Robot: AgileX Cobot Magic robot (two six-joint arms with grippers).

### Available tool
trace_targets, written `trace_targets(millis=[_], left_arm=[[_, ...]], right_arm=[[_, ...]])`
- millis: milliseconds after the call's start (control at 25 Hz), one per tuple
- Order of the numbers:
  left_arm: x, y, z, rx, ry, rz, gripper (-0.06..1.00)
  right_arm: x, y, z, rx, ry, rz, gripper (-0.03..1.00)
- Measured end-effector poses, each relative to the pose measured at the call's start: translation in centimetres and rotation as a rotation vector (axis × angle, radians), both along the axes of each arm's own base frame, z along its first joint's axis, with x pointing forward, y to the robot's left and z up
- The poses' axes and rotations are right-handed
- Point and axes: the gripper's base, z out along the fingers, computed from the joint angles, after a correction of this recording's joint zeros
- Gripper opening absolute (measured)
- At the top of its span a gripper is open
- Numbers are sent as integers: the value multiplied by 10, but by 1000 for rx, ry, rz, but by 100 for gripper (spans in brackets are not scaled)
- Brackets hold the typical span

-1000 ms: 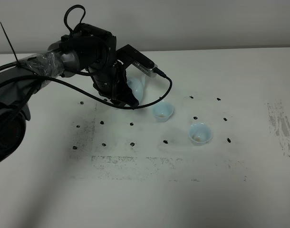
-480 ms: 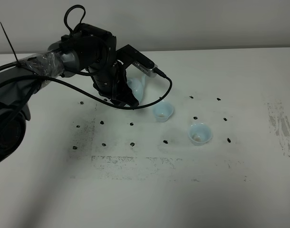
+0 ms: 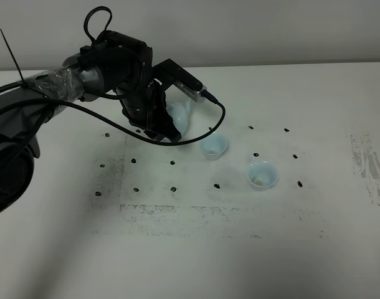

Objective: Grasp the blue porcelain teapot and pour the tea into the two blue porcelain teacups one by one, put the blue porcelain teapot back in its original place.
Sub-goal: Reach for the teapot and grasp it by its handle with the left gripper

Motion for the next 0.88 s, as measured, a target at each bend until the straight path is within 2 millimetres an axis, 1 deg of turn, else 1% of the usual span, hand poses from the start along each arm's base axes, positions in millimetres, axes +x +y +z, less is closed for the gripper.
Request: trace_targets(millis=[320,440,560,840,880], left_arm=[[0,0,0,0,1,0,40],[0,0,0,1,1,0,37],[0,0,0,-1,2,9,31],[0,0,0,-3,6,21,8],[-1,0,0,-3,8,22,6]], right_arm=[[0,0,0,0,0,0,56],[0,0,0,0,0,0,56],[0,0,0,0,0,0,56],[0,0,0,1,0,0,56],[0,0,0,1,0,0,56]])
